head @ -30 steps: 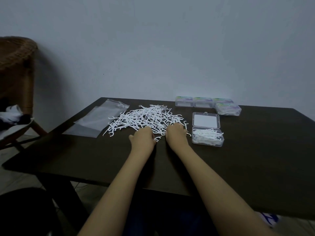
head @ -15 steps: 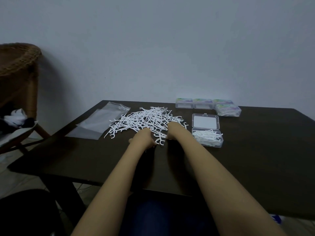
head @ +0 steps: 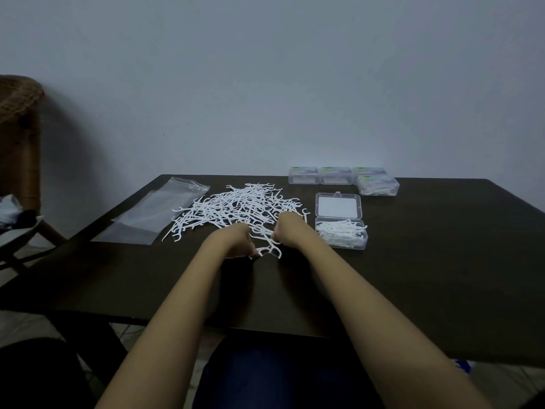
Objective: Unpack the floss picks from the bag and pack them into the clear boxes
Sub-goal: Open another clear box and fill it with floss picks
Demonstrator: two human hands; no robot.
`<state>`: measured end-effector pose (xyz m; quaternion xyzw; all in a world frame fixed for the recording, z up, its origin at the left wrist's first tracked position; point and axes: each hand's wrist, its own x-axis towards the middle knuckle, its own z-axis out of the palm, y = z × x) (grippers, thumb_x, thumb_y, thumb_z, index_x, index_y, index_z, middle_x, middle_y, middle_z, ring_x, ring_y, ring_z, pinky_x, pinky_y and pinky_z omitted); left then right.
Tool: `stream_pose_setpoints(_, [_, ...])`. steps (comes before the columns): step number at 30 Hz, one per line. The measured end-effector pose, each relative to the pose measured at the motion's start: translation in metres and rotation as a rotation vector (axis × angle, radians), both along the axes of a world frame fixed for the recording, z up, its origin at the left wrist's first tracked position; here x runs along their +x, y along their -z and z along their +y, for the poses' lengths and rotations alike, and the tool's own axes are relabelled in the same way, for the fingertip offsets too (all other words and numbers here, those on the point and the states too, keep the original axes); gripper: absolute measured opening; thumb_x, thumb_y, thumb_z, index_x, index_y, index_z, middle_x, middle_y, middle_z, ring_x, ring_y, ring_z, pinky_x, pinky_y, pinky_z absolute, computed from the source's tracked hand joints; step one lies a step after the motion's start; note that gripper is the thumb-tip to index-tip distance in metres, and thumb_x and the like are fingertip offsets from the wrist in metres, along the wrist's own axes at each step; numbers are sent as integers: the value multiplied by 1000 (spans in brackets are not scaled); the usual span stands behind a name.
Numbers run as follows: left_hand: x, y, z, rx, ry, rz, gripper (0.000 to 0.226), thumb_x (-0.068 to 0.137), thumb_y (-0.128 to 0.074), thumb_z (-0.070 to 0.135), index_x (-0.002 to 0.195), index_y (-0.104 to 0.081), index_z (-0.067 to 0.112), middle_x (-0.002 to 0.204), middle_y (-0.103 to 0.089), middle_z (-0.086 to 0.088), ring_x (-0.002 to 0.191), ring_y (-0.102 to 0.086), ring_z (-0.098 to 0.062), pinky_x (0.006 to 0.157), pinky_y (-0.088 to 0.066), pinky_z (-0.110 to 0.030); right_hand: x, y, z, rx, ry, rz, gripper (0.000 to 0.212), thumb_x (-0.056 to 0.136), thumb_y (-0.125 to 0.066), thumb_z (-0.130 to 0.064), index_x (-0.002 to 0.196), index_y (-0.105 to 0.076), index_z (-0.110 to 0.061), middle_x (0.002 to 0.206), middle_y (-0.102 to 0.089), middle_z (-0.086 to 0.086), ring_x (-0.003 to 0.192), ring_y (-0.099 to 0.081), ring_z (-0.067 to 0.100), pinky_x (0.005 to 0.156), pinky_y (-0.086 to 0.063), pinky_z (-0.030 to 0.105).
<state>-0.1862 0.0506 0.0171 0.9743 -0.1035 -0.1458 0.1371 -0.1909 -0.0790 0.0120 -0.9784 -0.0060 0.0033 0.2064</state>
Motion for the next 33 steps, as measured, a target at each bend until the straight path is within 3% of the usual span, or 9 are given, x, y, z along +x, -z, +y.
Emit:
stream_pose_setpoints(3, [0, -3, -1, 7, 36, -6, 26, 87, -61, 19, 99, -68, -2, 101, -68, -14, 84, -58, -22, 71, -43, -26, -4, 13, -2, 50, 19, -83, 39, 89, -51, -5, 55, -32, -8, 62, -41, 10, 77, -48, 25, 68, -34, 27])
stream_pose_setpoints(7, [4, -4, -7, -80, 46, -31, 16, 88, -59, 11, 88, -70, -1, 62, -57, 1, 58, -48, -8, 54, -37, -20, -10, 15, -15, 130, 20, -191, 13, 88, -53, -7, 84, -63, 0, 96, -65, 19, 97, -59, 32, 81, -44, 33])
stream_pose_setpoints(11, [10, -4, -17, -213, 35, -152, 26, 85, -61, 6, 59, -60, 11, 57, -55, 2, 49, -49, -2, 53, -39, -18, -16, 5, -38, 289, 13, -340, 10, 85, -63, -10, 85, -68, -1, 89, -68, 13, 82, -58, 22, 73, -42, 28])
stream_pose_setpoints(13, [13, -5, -24, -314, 25, -235, 19, 84, -64, 7, 65, -61, 10, 57, -55, 4, 50, -50, -1, 50, -38, -13, -19, -1, -53, 367, 26, -384, 9, 82, -67, -11, 85, -69, -3, 81, -67, 9, 71, -55, 14, 66, -40, 22])
stream_pose_setpoints(16, [16, -8, -39, -462, 35, -355, 7, 83, -67, 13, 79, -65, 8, 62, -57, 3, 59, -52, -7, 57, -40, -17, -22, -10, -82, 549, 61, -438, 9, 80, -69, -7, 87, -71, -2, 72, -65, 1, 61, -54, 5, 57, -43, 8])
stream_pose_setpoints(21, [15, -7, -79, -562, 180, -407, 5, 83, -67, 14, 82, -66, 9, 64, -54, 11, 60, -49, -4, 58, -36, -13, -21, -14, -133, 736, 177, -525, 9, 80, -67, -4, 88, -70, -1, 67, -62, -5, 63, -58, 4, 66, -49, 16])
stream_pose_setpoints(25, [17, 3, -118, -569, 279, -395, 5, 81, -68, 11, 83, -67, 7, 70, -54, 11, 60, -45, 1, 58, -36, -6, -25, -7, -155, 836, 219, -500, 10, 80, -66, 0, 90, -68, 2, 69, -63, -2, 58, -59, -2, 62, -50, 9])
stream_pose_setpoints(33, [27, 18, -141, -631, 289, -487, 12, 76, -74, 17, 84, -71, 9, 76, -62, 8, 65, -49, -2, 67, -35, -6, -18, -1, -157, 707, 159, -412, 9, 78, -69, -3, 87, -68, -1, 74, -63, 5, 62, -54, 6, 58, -44, 7])
